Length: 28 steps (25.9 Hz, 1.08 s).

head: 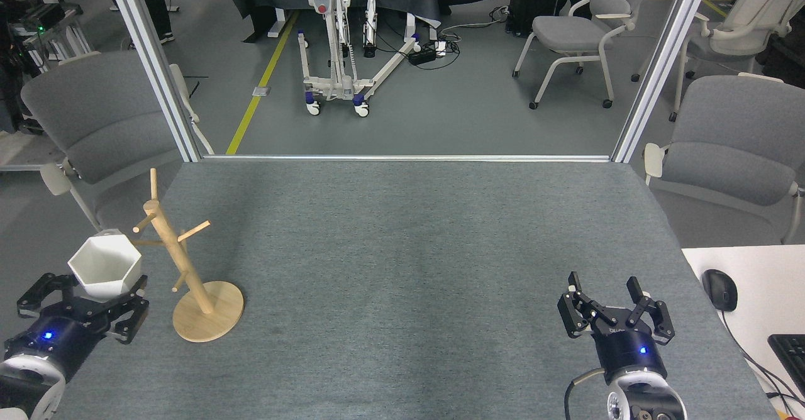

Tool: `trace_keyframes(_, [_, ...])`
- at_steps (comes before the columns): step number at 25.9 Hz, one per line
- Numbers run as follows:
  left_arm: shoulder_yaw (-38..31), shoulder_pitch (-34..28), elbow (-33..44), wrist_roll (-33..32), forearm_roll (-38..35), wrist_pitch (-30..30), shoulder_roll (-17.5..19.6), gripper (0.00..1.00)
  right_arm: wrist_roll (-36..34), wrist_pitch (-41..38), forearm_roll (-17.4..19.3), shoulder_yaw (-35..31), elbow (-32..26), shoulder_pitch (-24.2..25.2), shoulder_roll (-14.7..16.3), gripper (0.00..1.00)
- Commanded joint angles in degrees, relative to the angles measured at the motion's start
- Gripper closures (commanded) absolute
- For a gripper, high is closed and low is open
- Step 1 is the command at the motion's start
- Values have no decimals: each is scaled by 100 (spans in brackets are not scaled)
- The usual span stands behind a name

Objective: Hang cup on storage rack
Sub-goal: 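Carry the cup with the left gripper beside the wooden stand, then move the cup with the left gripper onto a peg of the wooden stand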

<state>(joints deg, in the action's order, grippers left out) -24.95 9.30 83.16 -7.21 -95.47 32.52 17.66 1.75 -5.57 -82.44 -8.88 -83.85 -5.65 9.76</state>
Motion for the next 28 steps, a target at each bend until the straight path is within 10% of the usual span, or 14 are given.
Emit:
trace_keyframes(1, [26,2,16,0,-6,9,0,100,18,3,0,0,0,-6,0,1])
trace_keyframes(14, [447,2,-10,-9,-24,0,0,100,18,3,-18,9,9,2,9,1])
trace_keyframes(15, [474,2,-36,0,-24,-9,0,96,18,3,-18,0,27,-6,0,1])
trace_keyframes(19, [500,11,-63,18,-33,-70,-26,27,9,3,-35,0,79,-6,0,1])
trace_keyframes(28, [500,19,-195,97,-24,-211,-237,6,-52,3,-35,-9,158,-103,0,1])
